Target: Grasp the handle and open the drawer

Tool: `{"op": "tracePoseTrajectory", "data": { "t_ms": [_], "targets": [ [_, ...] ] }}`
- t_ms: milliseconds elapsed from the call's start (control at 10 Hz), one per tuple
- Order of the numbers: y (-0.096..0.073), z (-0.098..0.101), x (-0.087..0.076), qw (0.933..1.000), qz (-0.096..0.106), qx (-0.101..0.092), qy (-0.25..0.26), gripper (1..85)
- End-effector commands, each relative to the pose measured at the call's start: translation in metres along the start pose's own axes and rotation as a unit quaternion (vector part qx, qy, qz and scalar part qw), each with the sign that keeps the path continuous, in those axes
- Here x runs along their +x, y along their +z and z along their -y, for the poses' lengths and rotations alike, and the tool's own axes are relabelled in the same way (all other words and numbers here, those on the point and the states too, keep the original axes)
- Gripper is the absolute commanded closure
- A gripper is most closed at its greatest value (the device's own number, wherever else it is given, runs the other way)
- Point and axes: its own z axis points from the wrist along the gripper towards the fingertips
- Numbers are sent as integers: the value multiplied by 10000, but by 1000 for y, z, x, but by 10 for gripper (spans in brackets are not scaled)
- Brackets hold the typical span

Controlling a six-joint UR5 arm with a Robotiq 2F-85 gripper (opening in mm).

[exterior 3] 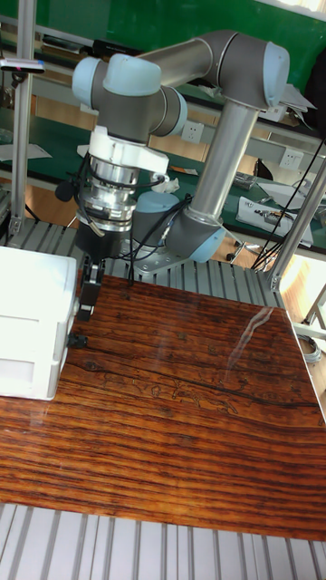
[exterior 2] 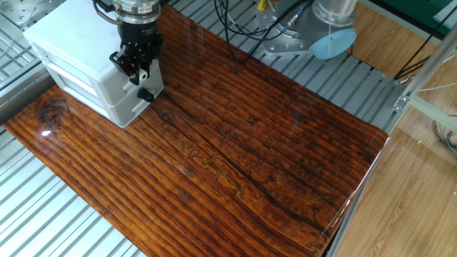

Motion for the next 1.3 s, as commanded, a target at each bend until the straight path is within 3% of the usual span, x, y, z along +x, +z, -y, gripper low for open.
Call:
{"op": "tracePoseTrajectory", "data": {
  "t_ms": [0, 1200],
  "targets": [
    [-1, 3, -4, 10000, 71, 7, 56, 543],
    [3, 4, -19, 9997, 97, -55, 229, 537]
  ]
}}
